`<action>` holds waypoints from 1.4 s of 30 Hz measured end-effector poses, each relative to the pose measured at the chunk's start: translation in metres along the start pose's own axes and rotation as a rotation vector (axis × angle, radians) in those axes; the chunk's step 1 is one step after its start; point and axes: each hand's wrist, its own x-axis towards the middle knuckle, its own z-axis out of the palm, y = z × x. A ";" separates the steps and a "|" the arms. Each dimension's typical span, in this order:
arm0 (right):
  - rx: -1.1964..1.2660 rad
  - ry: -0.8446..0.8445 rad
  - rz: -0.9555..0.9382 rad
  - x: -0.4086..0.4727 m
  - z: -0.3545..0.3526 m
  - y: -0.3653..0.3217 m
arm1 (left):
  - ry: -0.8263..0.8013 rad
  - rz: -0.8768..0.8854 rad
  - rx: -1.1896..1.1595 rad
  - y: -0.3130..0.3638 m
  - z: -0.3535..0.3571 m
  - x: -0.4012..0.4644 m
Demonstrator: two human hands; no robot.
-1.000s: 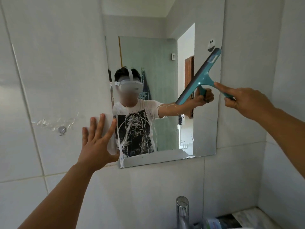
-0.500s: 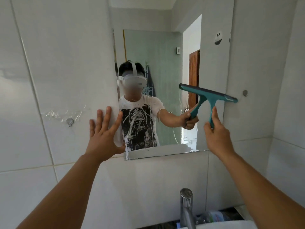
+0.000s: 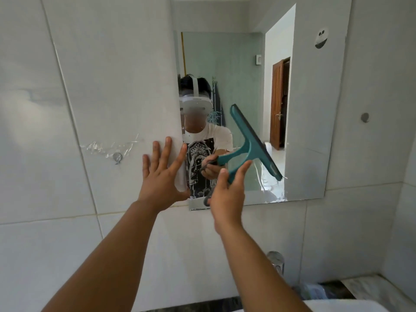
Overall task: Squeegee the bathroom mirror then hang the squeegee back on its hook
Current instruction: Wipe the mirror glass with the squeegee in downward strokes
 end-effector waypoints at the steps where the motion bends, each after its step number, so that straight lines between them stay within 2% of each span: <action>1: -0.019 -0.008 -0.004 -0.006 0.008 -0.001 | -0.002 0.002 0.006 0.000 0.000 0.000; 8: -0.150 -0.034 -0.029 -0.011 0.011 0.007 | 0.041 0.008 0.005 -0.001 0.000 -0.001; 15: -0.276 -0.085 -0.149 -0.016 -0.009 0.019 | 0.083 0.030 0.009 -0.003 -0.008 -0.003; 22: -0.393 -0.160 -0.212 -0.033 -0.017 0.039 | 0.269 0.009 -0.165 -0.009 -0.047 0.017; 29: -0.510 -0.181 -0.198 -0.034 -0.024 0.039 | 0.267 0.046 0.047 0.002 -0.074 0.062; 34: -0.605 -0.288 -0.271 -0.044 -0.036 0.059 | 0.241 0.013 0.151 0.004 -0.066 0.068; 39: -0.672 -0.318 -0.335 -0.035 -0.054 0.068 | 0.253 0.001 0.177 0.002 -0.065 0.069; 42: -0.814 -0.341 -0.423 -0.020 -0.078 0.074 | 0.249 -0.009 0.161 0.004 -0.060 0.066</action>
